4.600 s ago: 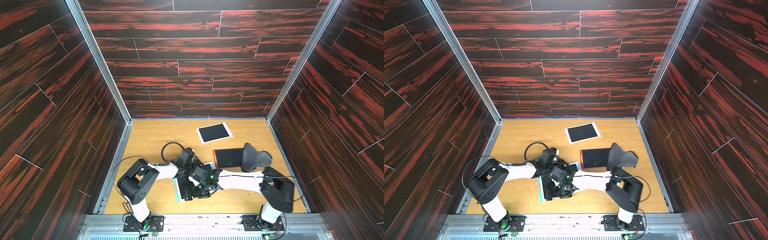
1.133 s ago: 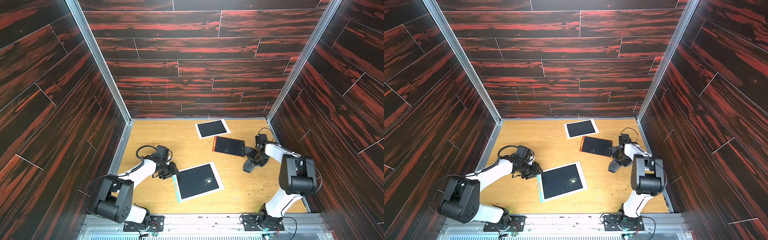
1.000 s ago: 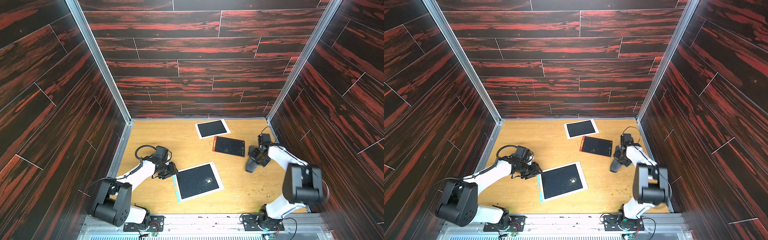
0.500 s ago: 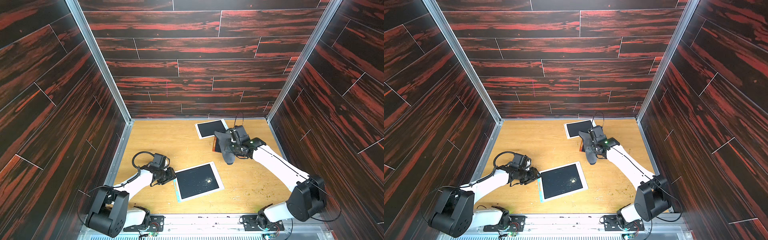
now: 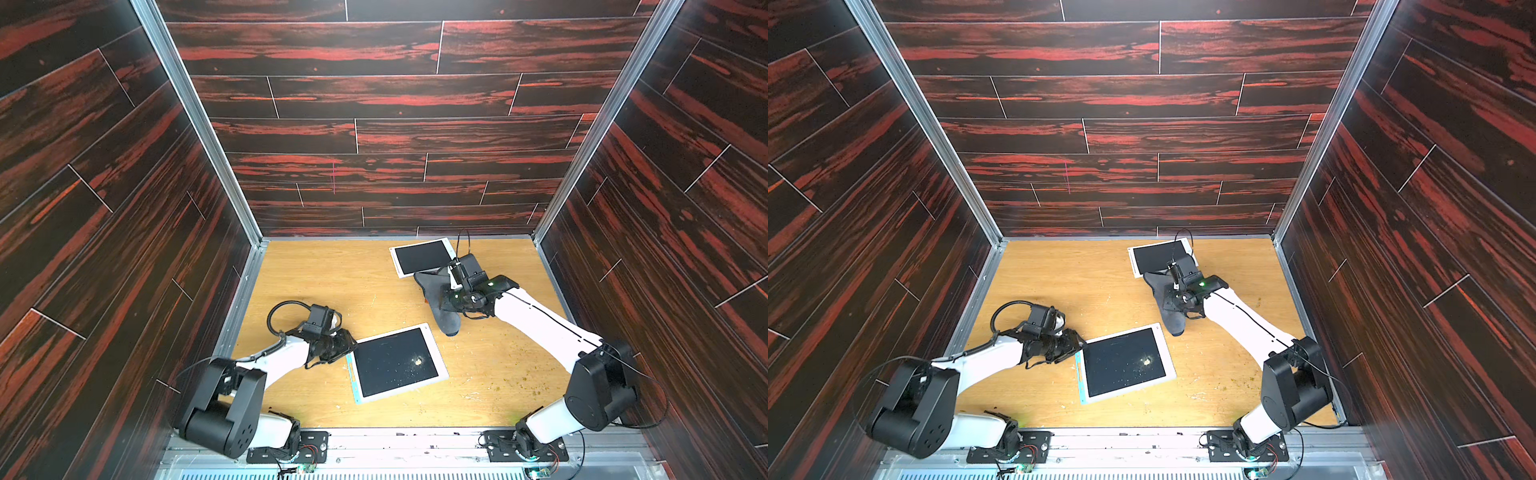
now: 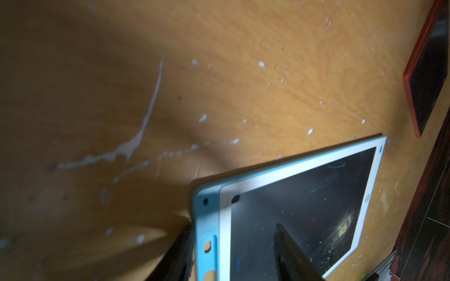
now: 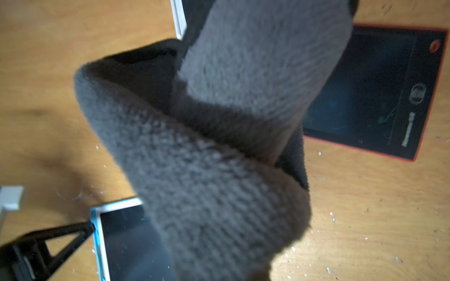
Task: Wipe the drawing tablet
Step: Adjust the drawing tablet at the center of the board.
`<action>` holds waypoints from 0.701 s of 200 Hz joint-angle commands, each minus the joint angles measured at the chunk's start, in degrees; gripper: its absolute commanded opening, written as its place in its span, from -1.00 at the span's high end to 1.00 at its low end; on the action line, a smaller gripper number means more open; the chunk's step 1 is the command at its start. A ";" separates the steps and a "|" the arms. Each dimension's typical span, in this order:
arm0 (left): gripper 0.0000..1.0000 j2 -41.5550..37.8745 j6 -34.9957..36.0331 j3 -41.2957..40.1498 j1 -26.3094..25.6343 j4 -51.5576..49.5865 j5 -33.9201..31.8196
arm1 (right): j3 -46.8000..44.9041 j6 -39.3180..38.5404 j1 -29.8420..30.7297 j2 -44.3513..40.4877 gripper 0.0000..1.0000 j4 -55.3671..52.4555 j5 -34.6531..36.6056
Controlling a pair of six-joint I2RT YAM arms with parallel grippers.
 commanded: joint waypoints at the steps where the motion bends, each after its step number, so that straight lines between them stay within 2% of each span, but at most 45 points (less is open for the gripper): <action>1: -0.08 4.10 -0.48 1.11 0.26 0.47 -2.22 | -1.34 -1.11 0.17 1.00 1.00 -0.19 -2.63; 42: -0.08 12.11 -2.23 7.32 0.26 5.67 -0.86 | -3.89 -2.28 0.65 0.36 1.00 -0.83 -5.34; 75: -0.08 18.75 -7.00 12.00 -0.16 13.64 1.05 | -7.09 -0.93 3.61 -1.48 1.00 -2.87 1.39; 95: -0.08 22.02 -7.90 15.40 -1.42 15.25 1.39 | -8.50 0.14 5.53 -2.28 1.00 -2.92 1.83; 117: -0.07 22.10 -4.29 19.09 -2.21 9.07 0.51 | -8.26 0.98 8.86 -2.26 1.00 -2.48 0.99; 140: -0.06 16.13 2.97 19.49 -2.12 -1.84 -7.08 | -7.07 2.37 12.41 -1.87 1.00 -0.45 -2.78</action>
